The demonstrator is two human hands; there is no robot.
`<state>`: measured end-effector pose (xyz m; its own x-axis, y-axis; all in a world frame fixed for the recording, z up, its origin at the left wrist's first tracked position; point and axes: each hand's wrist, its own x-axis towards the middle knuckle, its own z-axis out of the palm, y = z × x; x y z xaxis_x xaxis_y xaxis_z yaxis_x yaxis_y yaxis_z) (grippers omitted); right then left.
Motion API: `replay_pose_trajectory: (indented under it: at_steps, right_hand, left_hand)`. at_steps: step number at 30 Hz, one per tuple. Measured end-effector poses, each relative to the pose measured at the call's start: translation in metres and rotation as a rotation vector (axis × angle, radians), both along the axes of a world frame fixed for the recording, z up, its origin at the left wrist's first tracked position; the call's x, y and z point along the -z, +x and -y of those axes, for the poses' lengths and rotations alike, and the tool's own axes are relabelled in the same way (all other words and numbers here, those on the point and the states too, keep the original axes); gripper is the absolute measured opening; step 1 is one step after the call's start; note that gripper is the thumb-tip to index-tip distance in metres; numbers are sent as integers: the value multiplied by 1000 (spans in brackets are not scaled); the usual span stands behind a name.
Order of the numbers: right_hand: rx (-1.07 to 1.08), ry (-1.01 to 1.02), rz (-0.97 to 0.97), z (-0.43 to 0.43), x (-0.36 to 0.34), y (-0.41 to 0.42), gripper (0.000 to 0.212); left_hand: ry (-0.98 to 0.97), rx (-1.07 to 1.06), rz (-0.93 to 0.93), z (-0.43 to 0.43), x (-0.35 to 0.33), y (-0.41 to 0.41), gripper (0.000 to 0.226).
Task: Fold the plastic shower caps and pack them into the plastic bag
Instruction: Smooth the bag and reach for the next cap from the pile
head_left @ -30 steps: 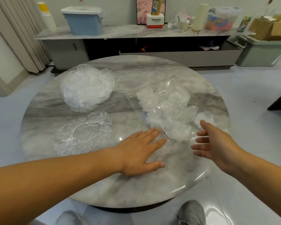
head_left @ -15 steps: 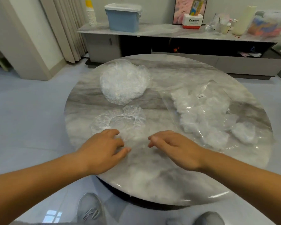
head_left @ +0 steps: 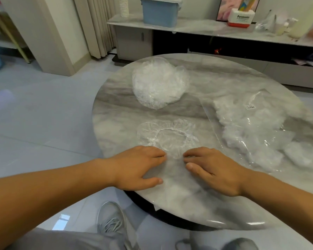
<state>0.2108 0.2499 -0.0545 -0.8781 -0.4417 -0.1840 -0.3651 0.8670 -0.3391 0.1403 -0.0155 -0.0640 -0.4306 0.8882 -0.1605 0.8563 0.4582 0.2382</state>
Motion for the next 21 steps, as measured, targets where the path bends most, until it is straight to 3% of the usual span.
replay_pose_trajectory:
  at_steps: [4, 10, 14, 16, 21]
  right_hand:
    - [97, -156, 61, -12, -6, 17, 82]
    - [59, -131, 42, -14, 4, 25, 96]
    - [45, -137, 35, -16, 6, 25, 83]
    - [60, -211, 16, -15, 4, 23, 88]
    - [314, -446, 134, -18, 2, 16, 92]
  left_hand:
    - [25, 71, 21, -11, -2, 7, 74]
    - [40, 99, 112, -27, -6, 10, 68]
    - [49, 44, 164, -28, -11, 5, 68]
    - [99, -13, 204, -29, -10, 0, 67]
    - [263, -212, 418, -33, -1, -8, 59]
